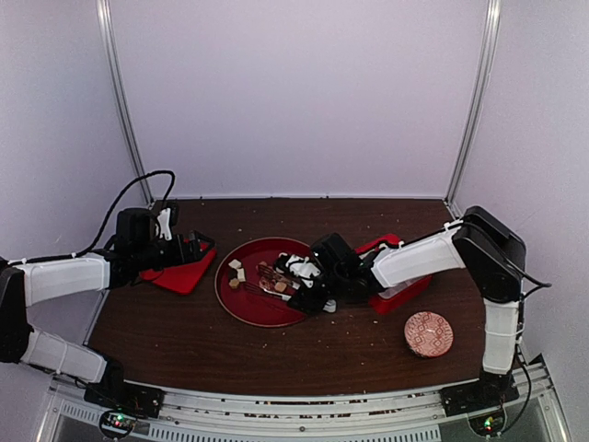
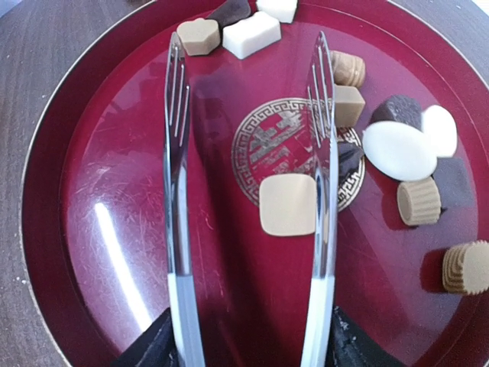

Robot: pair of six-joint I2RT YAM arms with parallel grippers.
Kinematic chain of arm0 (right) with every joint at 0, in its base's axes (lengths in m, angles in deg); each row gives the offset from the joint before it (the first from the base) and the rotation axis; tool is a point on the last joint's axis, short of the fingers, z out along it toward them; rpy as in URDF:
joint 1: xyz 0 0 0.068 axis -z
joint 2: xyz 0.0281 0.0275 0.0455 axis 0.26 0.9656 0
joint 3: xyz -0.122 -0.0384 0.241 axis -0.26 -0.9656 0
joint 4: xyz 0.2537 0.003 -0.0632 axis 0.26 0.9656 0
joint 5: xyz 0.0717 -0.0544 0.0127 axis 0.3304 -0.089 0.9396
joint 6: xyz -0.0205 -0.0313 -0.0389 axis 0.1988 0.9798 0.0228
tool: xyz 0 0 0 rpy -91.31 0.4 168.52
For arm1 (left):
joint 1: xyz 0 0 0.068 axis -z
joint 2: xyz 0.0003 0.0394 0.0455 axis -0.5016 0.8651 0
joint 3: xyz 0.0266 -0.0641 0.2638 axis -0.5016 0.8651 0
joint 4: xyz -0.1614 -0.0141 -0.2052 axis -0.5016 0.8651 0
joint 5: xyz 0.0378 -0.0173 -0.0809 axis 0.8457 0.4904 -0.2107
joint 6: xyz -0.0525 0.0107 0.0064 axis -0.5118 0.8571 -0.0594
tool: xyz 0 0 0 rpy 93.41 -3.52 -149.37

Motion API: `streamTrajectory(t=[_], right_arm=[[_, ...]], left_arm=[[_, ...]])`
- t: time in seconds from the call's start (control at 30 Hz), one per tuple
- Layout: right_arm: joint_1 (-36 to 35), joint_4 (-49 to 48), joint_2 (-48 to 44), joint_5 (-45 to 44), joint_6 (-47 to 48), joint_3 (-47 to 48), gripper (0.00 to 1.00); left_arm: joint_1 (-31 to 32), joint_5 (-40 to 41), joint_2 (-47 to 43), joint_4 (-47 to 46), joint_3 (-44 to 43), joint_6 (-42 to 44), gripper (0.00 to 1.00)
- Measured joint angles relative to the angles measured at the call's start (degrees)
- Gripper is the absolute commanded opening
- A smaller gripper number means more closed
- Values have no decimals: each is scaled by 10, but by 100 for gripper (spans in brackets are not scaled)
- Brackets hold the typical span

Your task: Pack the chocolate

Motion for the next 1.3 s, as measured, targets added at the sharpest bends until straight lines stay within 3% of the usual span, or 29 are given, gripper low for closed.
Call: streamTrajectory(t=[0.37, 1.3], right_arm=[[-7, -61, -26, -33, -47, -59, 62], [-14, -10, -44, -59, -48, -55, 51]], left_arm=[[0, 0, 0, 0, 0, -3, 98], [0, 0, 0, -5, 0, -5, 98]])
